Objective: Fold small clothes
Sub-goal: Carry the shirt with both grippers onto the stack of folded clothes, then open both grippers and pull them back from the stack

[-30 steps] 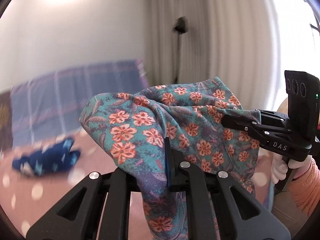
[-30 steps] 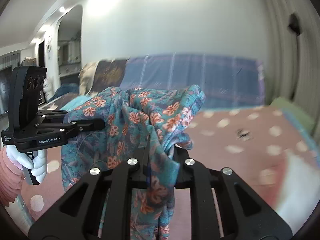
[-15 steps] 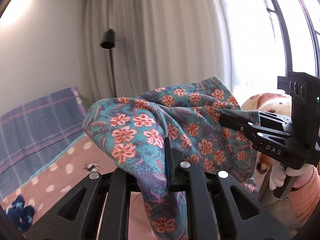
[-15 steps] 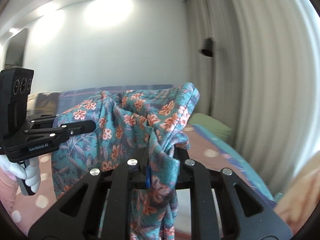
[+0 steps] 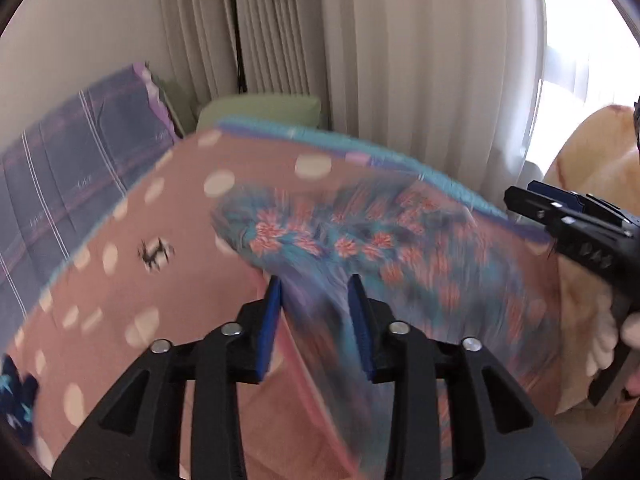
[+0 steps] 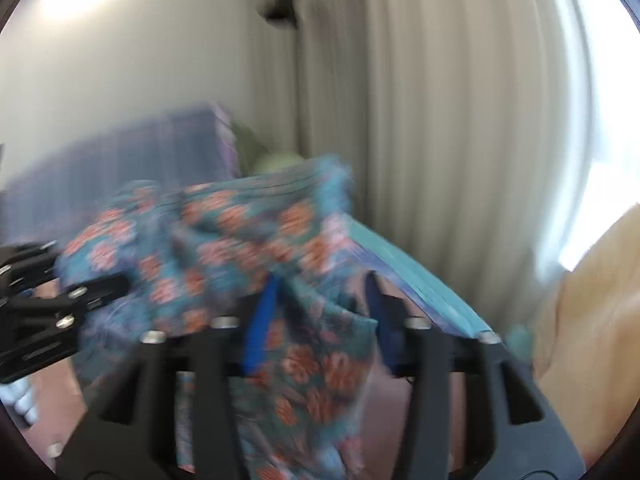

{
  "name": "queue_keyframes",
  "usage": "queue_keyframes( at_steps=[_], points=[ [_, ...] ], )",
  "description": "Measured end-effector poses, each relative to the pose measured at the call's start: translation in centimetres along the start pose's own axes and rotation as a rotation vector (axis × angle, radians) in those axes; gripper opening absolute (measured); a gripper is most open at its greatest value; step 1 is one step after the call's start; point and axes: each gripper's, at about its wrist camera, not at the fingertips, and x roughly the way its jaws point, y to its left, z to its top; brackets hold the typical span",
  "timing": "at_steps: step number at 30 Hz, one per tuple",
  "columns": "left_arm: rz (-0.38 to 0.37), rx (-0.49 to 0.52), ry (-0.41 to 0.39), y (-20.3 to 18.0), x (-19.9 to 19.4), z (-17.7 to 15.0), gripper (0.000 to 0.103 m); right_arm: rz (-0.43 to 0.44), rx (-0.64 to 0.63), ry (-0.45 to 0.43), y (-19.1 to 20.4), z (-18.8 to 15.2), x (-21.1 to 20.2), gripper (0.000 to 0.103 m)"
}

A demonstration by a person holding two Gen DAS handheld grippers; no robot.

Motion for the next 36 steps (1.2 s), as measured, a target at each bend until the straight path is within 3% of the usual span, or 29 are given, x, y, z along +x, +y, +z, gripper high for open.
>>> queue_keyframes(
  at_steps=[2,5,11,16,18,21,25,28,31,36],
  points=[
    [0.006,0.027,-0.006,0.5,0.2,-1.9,0.048,0.081,0.045,0.056,-0.5,-1.8,1.3,0.048],
    [0.005,0.036,-0.031,1.1,-0.4,-3.7,0.060,0.104,0.003,0.069,0.0,-4.4,1.0,0.049],
    [-0.016,0.003,-0.042,0.6,-1.4,-4.3,0.064,0.153,-0.061,0.086,2.3,-10.0,-2.0,0.063],
    [-0.079,-0.021,-0.075,-0.5,-4.4,-6.5,0.065,0.172,0.015,0.038,2.5,-13.8,-7.0,0.077],
    [-0.084,-0.020,-0.095,-1.1,-6.2,-7.8,0.067,0.180,0.038,0.001,2.6,-14.6,-9.0,0.088],
    [-0.070,-0.023,-0.134,-1.8,-8.8,-9.3,0.073,0.132,0.008,-0.068,3.5,-15.5,-12.0,0.097],
    [-0.043,-0.042,-0.168,-2.3,-12.0,-10.7,0.076,0.107,-0.067,-0.119,4.8,-15.8,-15.0,0.101],
    [-0.010,-0.064,-0.196,-2.5,-14.4,-11.8,0.076,0.109,-0.055,-0.142,5.1,-15.5,-16.7,0.101],
    [0.027,-0.077,-0.218,-2.6,-16.4,-12.8,0.088,0.106,-0.037,-0.114,5.3,-15.5,-18.1,0.101],
    [0.087,-0.053,-0.279,-3.5,-19.7,-14.4,0.099,0.127,0.021,-0.085,4.9,-15.8,-19.8,0.101]
  ],
)
